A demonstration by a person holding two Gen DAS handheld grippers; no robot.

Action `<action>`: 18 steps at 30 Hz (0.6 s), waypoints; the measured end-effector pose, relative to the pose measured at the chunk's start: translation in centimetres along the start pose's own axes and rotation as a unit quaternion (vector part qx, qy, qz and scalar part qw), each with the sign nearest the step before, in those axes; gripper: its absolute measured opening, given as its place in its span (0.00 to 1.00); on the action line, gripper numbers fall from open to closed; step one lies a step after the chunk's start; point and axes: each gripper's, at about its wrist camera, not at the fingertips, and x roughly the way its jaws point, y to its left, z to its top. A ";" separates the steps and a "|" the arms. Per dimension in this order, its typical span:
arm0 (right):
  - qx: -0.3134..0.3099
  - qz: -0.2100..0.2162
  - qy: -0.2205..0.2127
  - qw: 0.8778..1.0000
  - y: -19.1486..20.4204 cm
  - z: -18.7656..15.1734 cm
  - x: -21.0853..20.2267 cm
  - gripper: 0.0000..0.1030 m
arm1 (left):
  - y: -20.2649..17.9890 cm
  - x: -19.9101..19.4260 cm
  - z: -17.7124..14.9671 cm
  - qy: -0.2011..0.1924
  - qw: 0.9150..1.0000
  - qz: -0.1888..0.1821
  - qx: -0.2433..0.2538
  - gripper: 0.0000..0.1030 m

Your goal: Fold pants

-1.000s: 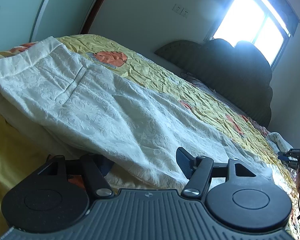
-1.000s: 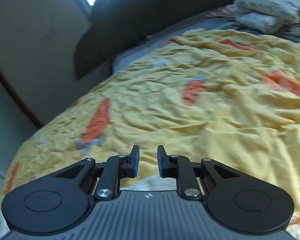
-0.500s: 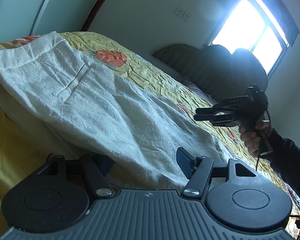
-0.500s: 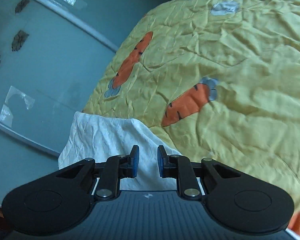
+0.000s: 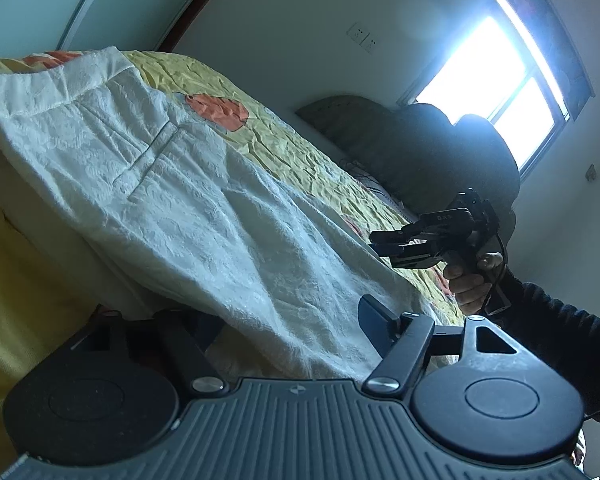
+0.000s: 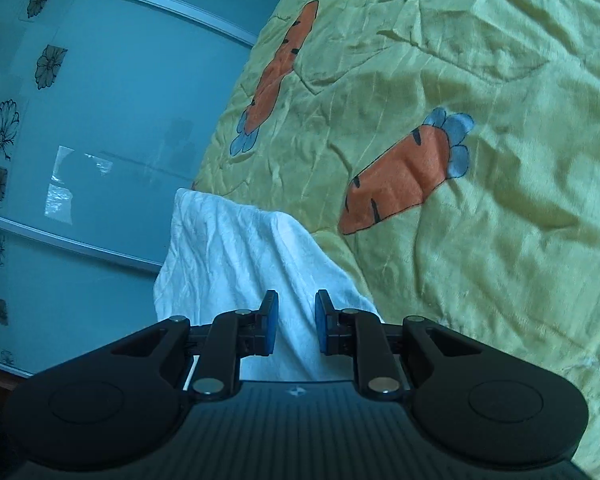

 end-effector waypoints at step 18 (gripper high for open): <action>-0.071 0.031 -0.021 0.997 3.8 4.4 2.4 0.03 | 0.1 -0.1 -0.1 -0.001 1.000 -0.008 -0.004 0.76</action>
